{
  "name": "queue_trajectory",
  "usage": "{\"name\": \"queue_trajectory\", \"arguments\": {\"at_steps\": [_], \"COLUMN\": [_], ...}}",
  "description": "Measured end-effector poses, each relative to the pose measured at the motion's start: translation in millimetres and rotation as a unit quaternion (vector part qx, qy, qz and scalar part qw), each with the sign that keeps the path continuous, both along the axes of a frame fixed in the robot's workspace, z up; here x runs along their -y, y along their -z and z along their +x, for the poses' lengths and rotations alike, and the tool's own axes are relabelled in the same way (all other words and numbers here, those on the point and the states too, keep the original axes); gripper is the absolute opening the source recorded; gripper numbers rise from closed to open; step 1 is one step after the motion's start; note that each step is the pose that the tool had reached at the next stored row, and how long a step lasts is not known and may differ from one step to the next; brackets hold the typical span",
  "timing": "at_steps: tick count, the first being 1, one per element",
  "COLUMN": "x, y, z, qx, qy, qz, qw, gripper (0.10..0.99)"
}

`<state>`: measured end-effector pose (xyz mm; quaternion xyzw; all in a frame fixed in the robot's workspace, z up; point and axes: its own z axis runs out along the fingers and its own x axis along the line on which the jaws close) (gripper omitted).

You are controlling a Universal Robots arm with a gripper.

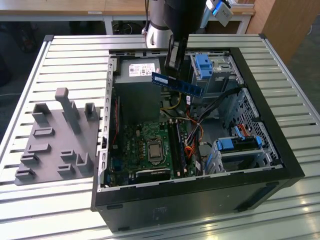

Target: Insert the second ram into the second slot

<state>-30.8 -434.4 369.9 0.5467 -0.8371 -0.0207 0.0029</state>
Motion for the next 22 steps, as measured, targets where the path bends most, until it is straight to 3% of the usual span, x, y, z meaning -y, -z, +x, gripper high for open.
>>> {"name": "queue_trajectory", "arguments": {"at_steps": [22], "x": [0.0], "y": [0.0], "z": [0.0], "qx": [0.0000], "qy": [0.029], "qz": [0.0000], "qw": [0.9996], "gripper": [0.137]}}
